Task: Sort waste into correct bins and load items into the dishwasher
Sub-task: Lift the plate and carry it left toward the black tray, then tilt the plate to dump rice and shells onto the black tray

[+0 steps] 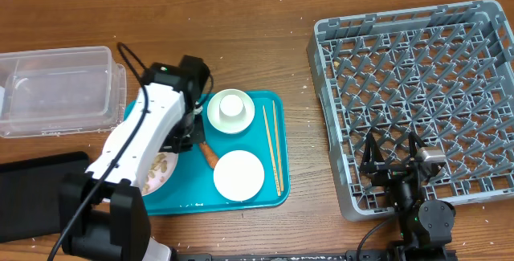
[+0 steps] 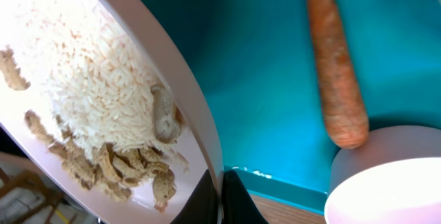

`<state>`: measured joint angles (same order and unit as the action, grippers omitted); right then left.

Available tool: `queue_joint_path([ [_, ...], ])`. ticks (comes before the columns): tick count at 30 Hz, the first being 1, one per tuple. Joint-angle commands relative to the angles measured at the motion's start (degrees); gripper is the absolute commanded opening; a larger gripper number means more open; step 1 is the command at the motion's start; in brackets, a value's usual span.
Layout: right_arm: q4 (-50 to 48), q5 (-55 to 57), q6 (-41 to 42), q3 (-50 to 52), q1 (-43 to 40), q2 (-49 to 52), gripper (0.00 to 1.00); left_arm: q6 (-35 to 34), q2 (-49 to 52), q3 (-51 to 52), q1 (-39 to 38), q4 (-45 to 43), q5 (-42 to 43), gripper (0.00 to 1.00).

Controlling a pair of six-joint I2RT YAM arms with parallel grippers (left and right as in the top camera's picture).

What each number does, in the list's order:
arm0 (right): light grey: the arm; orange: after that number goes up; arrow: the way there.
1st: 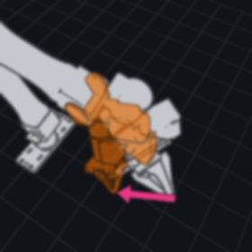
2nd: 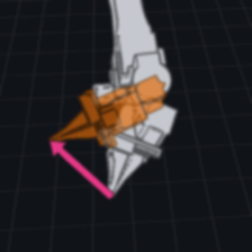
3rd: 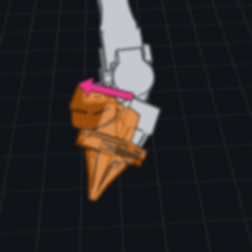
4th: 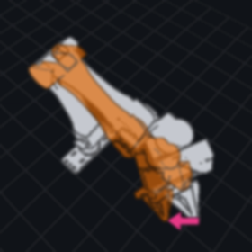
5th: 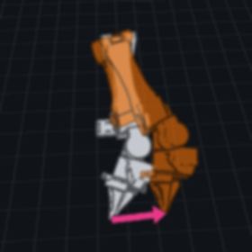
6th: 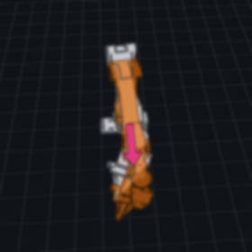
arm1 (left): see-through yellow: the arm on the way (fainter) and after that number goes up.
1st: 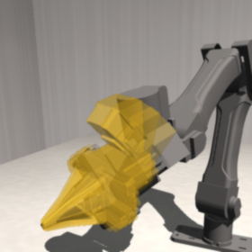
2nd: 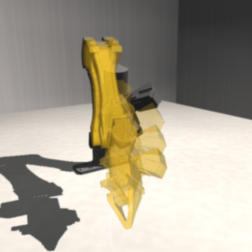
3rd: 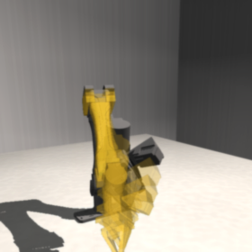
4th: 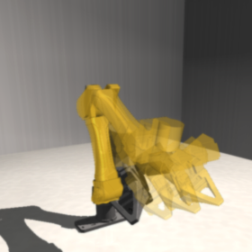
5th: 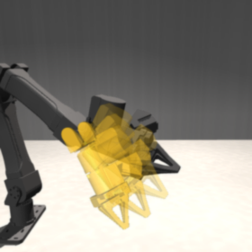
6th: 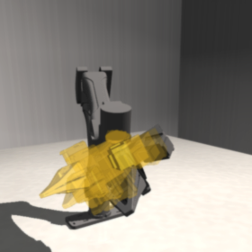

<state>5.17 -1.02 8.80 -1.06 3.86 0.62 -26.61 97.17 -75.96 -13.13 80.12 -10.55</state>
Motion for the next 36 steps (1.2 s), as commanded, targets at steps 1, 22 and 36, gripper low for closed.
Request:
queue_joint_path([
  [1, -0.35, 0.52, 0.15, 0.59, 0.31, -0.46, 1.00, -0.83, 0.20, -4.66, 3.50, 1.81, -1.86, 0.04],
  [22, -0.35, 0.52, 0.15, 0.59, 0.31, -0.46, 1.00, 6.16, 0.22, -15.12, 34.18, -1.22, 10.47, 0.04],
  [36, -0.35, 0.55, 0.15, 0.59, 0.31, -0.46, 1.00, 11.65, 0.22, -13.40, 53.35, -7.98, 15.78, 0.04],
])
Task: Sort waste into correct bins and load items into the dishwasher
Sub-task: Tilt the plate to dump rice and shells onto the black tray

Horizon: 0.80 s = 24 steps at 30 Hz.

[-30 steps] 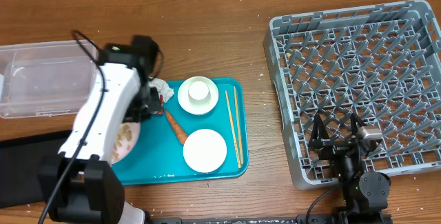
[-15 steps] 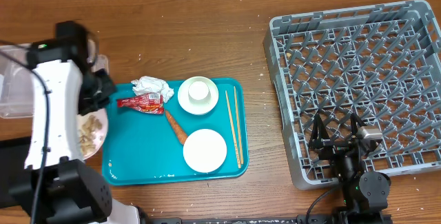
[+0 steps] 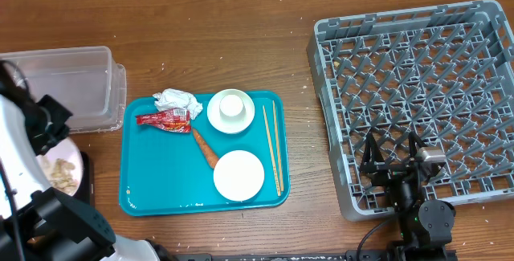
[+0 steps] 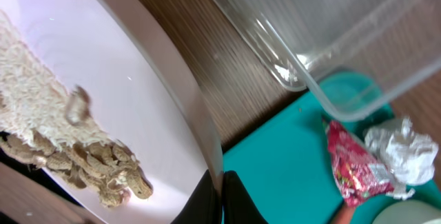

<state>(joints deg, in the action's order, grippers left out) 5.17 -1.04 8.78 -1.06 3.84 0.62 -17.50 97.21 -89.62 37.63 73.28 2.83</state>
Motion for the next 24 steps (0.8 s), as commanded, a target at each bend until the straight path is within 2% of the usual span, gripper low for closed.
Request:
queue_joint_path([
  [1, -0.35, 0.57, 0.17, 0.59, 0.33, -0.46, 1.00, 2.56, 0.17, 0.74, 3.58, -1.77, 3.41, 0.04],
  [5, -0.35, 0.55, 0.17, 0.59, 0.33, -0.46, 1.00, 3.82, 0.17, 3.56, 7.52, -4.76, 11.80, 0.04],
  [9, -0.35, 0.57, 0.17, 0.59, 0.33, -0.46, 1.00, 4.22, 0.17, 4.46, 11.82, -5.55, 16.65, 0.04],
  [15, -0.35, 0.57, 0.17, 0.59, 0.33, -0.46, 1.00, 8.52, 0.17, 4.46, 21.16, -5.57, 32.74, 0.04],
  [21, -0.35, 0.57, 0.17, 0.59, 0.33, -0.46, 1.00, 9.60, 0.17, 4.46, 26.86, -3.98, 38.42, 0.04],
  [24, -0.35, 0.55, 0.17, 0.59, 0.33, -0.46, 1.00, 11.34, 0.17, 4.46, 29.81, -3.48, 45.42, 0.04],
])
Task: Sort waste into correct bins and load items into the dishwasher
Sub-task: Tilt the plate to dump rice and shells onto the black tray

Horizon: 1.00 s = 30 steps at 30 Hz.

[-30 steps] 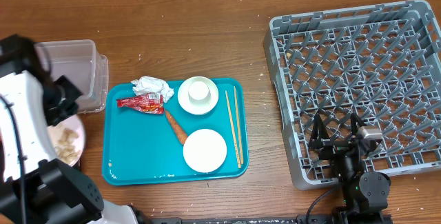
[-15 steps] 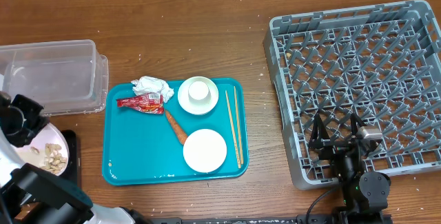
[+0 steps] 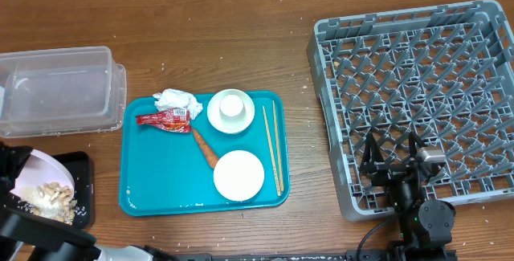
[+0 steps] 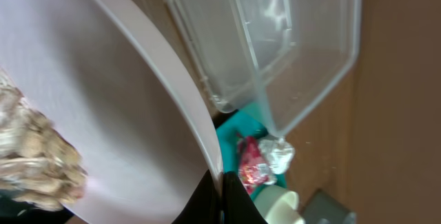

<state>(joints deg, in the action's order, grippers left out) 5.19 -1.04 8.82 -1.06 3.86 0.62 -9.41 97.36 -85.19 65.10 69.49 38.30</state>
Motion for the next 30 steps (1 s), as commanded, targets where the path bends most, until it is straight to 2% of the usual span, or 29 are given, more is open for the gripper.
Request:
queue_joint_path([
  [1, -0.37, 0.57, 0.13, 0.59, 0.31, -0.46, 1.00, 3.82, 0.02, 0.02, 3.34, 0.17, 10.93, 0.04],
  [3, -0.37, 0.55, 0.13, 0.59, 0.31, -0.46, 1.00, 3.52, 0.02, 0.02, 4.96, -0.52, 8.22, 0.04],
  [8, -0.37, 0.55, 0.13, 0.59, 0.31, -0.46, 1.00, 5.03, 0.02, 0.02, 9.51, 0.72, 10.27, 0.04],
  [11, -0.37, 0.57, 0.13, 0.59, 0.31, -0.46, 1.00, 7.06, 0.02, 0.02, 11.61, 0.76, 16.81, 0.04],
  [13, -0.37, 0.57, 0.13, 0.59, 0.31, -0.46, 1.00, 7.21, 0.02, 0.02, 12.61, 1.01, 17.70, 0.04],
  [15, -0.37, 0.57, 0.13, 0.59, 0.31, -0.46, 1.00, 10.58, 0.02, 0.02, 13.18, 1.16, 19.23, 0.04],
  [16, -0.37, 0.57, 0.13, 0.59, 0.31, -0.46, 1.00, 8.76, 0.04, 0.02, 13.38, 0.74, 17.79, 0.04],
  [17, -0.37, 0.55, 0.13, 0.59, 0.31, -0.46, 1.00, 8.20, 0.04, 0.02, 13.53, 1.03, 20.06, 0.04],
  [19, -0.37, 0.57, 0.13, 0.59, 0.31, -0.46, 1.00, 9.57, 0.04, 0.02, 13.68, -0.02, 22.05, 0.04],
  [21, -0.37, 0.57, 0.13, 0.59, 0.31, -0.46, 1.00, 6.58, 0.04, 0.02, 13.79, -0.61, 21.31, 0.04],
  [25, -0.37, 0.55, 0.13, 0.59, 0.31, -0.46, 1.00, 6.99, 0.04, 0.02, 14.16, -2.23, 22.93, 0.04],
  [28, -0.37, 0.55, 0.13, 0.59, 0.31, -0.46, 1.00, 7.39, 0.04, 0.02, 14.16, -1.38, 27.61, 0.04],
  [29, -0.37, 0.55, 0.13, 0.59, 0.31, -0.46, 1.00, 4.44, 0.02, 0.02, 14.16, -0.94, 24.00, 0.04],
  [30, -0.37, 0.57, 0.13, 0.59, 0.31, -0.46, 1.00, 3.82, 0.02, 0.02, 14.16, -0.15, 24.11, 0.04],
])
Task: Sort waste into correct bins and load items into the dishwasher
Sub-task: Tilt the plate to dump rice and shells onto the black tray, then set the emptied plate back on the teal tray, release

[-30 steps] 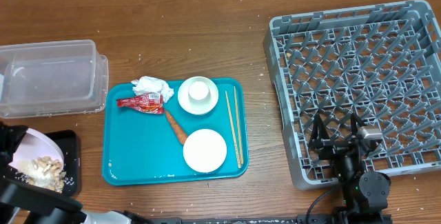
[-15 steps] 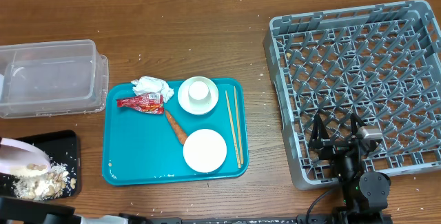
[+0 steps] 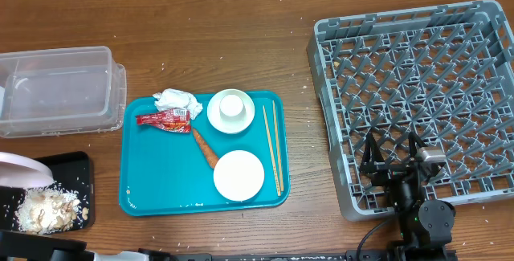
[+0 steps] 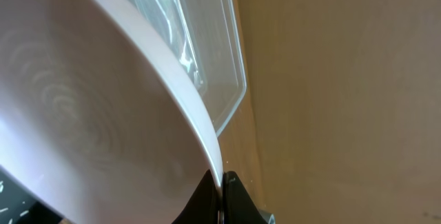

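Observation:
My left gripper (image 4: 221,187) is shut on the rim of a pink plate (image 4: 89,114), which is tipped steeply and shows a bare face. Overhead, the plate (image 3: 18,167) hangs at the table's far left edge over a black bin (image 3: 79,169). A pile of rice and food scraps (image 3: 44,210) lies in that bin. The teal tray (image 3: 152,185) carries a crumpled tissue (image 3: 177,99), a red wrapper (image 3: 163,117), a carrot (image 3: 206,148), a cup on a saucer (image 3: 231,110), a white dish (image 3: 238,174) and chopsticks (image 3: 273,144). My right gripper (image 3: 393,150) rests open at the rack's front edge.
A grey dish rack (image 3: 418,84) fills the right side of the table. A clear plastic container (image 3: 56,91) stands at the left, behind the black bin, and also shows in the left wrist view (image 4: 200,45). A few rice grains lie scattered by the bin.
The plate has tipped further over the black bin. The rice and scraps that were on it now lie in the bin, and the plate's face is bare. The right arm is unchanged.
My left gripper first held the food-laden plate by its rim at the tray's left end. Then the plate was off the tray at the table's left edge, then tilted over the black bin with the food sliding. Now the food is in the bin.

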`<state>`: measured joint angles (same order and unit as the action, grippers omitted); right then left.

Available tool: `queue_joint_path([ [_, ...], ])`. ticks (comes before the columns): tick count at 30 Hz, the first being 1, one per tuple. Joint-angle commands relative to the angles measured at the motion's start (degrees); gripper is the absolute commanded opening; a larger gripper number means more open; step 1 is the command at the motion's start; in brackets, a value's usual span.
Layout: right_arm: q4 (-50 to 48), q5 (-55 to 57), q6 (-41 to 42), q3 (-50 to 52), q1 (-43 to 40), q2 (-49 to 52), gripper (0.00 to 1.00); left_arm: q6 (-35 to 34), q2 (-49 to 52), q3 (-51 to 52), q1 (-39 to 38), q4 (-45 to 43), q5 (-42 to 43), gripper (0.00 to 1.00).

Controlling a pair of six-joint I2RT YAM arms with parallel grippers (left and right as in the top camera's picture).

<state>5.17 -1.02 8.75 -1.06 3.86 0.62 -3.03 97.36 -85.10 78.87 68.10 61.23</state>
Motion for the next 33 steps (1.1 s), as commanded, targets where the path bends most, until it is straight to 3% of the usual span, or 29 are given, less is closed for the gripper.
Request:
queue_joint_path([
  [1, -0.35, 0.55, 0.20, 0.59, 0.31, -0.46, 1.00, -2.45, 0.02, -0.07, 0.39, 2.71, 1.70, 0.04],
  [10, -0.35, 0.55, 0.20, 0.59, 0.31, -0.46, 1.00, 0.92, -3.08, -0.17, -0.09, 11.08, -1.01, 0.04],
  [17, -0.35, 0.55, 0.20, 0.59, 0.31, -0.46, 1.00, -3.41, -12.17, -0.20, -4.61, 12.70, -19.19, 0.04],
  [24, -0.35, 0.52, 0.20, 0.59, 0.31, -0.46, 1.00, -8.74, -21.88, -0.17, -20.96, 13.25, -29.99, 0.04],
  [26, -0.35, 0.55, 0.20, 0.59, 0.31, -0.46, 1.00, -10.36, -23.02, -0.17, -29.62, 14.05, -39.01, 0.04],
  [28, -0.35, 0.55, 0.20, 0.59, 0.31, -0.46, 1.00, -12.90, -22.49, 0.87, -44.06, 15.52, -49.35, 0.04],
  [33, -0.35, 0.55, 0.20, 0.59, 0.31, -0.46, 1.00, -17.44, -21.05, 6.12, -60.04, 13.53, -54.73, 0.04],
])
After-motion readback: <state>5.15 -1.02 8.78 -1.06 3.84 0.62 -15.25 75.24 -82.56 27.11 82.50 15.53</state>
